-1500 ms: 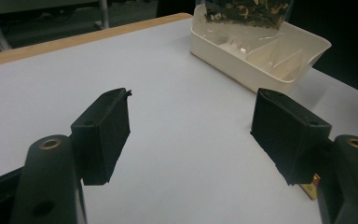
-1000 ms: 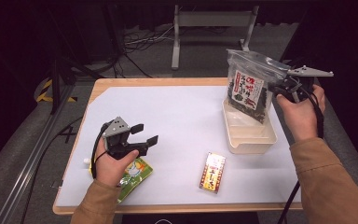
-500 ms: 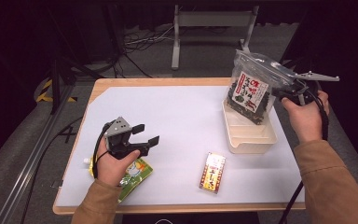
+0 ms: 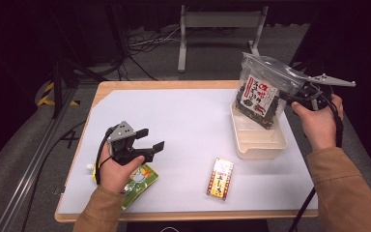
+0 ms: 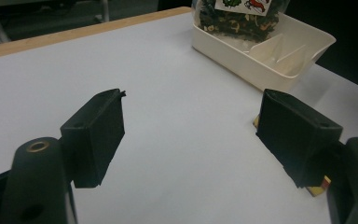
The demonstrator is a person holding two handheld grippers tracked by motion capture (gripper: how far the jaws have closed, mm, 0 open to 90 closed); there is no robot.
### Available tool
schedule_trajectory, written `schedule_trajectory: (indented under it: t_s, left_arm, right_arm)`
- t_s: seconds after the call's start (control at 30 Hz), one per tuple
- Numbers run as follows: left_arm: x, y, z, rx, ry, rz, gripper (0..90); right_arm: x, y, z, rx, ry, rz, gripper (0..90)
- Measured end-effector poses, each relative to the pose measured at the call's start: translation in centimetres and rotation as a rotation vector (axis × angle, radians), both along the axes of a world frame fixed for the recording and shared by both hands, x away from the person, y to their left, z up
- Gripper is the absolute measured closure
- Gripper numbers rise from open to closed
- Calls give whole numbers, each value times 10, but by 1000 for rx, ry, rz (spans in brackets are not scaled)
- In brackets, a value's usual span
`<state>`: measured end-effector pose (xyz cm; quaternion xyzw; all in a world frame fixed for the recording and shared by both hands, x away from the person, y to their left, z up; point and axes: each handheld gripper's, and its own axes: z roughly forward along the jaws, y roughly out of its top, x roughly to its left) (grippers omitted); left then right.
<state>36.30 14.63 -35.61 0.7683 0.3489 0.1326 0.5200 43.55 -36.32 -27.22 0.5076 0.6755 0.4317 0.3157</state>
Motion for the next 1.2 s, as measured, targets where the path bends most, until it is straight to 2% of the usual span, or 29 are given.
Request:
schedule_trajectory:
  t_s: [0.07, 0.1, 0.17, 0.27, 0.43, 0.63, 0.9, 1.2]
  left_arm:
    - [0, 0, 0, 4, -2, 0, 234]
    - [0, 0, 0, 5, 0, -1, 233]
    - [-1, 0, 0, 8, 2, -1, 232]
    - [-2, 1, 0, 15, 4, -4, 224]
    - [-1, 6, -1, 12, 8, 8, 219]
    - [-2, 12, -1, 23, 2, 10, 212]
    - [-3, 13, -1, 43, 1, -6, 204]
    - [-2, 11, -2, 66, 25, -22, 191]
  right_arm:
    - [-1, 1, 0, -1, -2, 5, 568]
    - [-3, 3, 1, 5, -7, 12, 521]
    - [-5, 3, 1, 6, -10, 13, 501]
    - [-9, 1, 3, 14, -34, 19, 421]
    - [-14, -6, 3, 31, -48, 18, 416]
    - [-26, -11, 4, 18, -62, 30, 420]
    - [-43, -12, 4, 10, -83, 98, 432]
    - [-60, 0, 3, -23, -86, 193, 451]
